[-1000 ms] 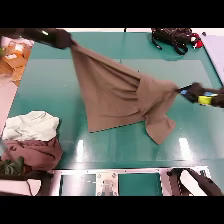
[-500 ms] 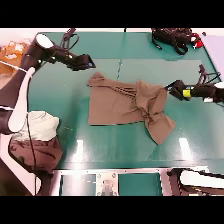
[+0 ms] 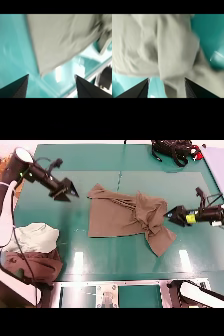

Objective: Fold the shirts.

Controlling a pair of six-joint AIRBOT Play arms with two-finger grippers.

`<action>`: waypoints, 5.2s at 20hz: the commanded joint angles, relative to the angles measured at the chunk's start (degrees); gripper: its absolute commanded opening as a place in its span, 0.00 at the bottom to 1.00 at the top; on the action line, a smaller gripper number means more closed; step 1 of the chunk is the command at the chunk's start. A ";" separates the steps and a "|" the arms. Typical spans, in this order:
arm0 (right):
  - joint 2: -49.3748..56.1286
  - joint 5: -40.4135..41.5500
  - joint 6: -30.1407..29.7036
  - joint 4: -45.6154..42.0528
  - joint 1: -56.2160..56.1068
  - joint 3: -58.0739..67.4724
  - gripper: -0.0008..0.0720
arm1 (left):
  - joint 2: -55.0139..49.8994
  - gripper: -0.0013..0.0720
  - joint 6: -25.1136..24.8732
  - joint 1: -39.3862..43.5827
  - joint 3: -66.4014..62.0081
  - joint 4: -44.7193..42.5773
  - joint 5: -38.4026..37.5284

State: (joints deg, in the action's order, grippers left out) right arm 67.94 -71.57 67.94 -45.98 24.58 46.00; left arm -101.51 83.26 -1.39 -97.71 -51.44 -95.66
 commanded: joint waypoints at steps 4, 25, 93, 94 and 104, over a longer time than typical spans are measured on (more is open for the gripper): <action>-8.41 3.67 -1.20 -0.17 -2.84 -14.99 0.71 | 9.14 0.89 -4.17 1.92 30.53 -0.70 15.34; 1.75 17.07 0.33 5.40 -17.16 -11.56 0.03 | 9.20 0.05 -5.31 16.11 30.58 -1.05 25.24; 21.35 -1.70 -1.84 6.69 17.88 22.95 0.32 | -2.19 0.93 -9.57 -12.15 0.00 4.02 13.38; 18.60 -1.55 0.28 1.62 19.54 18.86 0.37 | -2.19 0.93 -9.57 -12.79 0.00 4.02 12.35; 12.63 4.57 6.38 -11.50 18.91 -3.17 0.61 | -2.19 0.93 -9.57 -12.83 -0.02 3.89 10.67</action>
State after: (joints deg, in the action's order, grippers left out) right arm 80.44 -70.04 73.97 -56.58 45.71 46.85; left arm -103.66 73.63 -14.06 -97.67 -47.51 -83.77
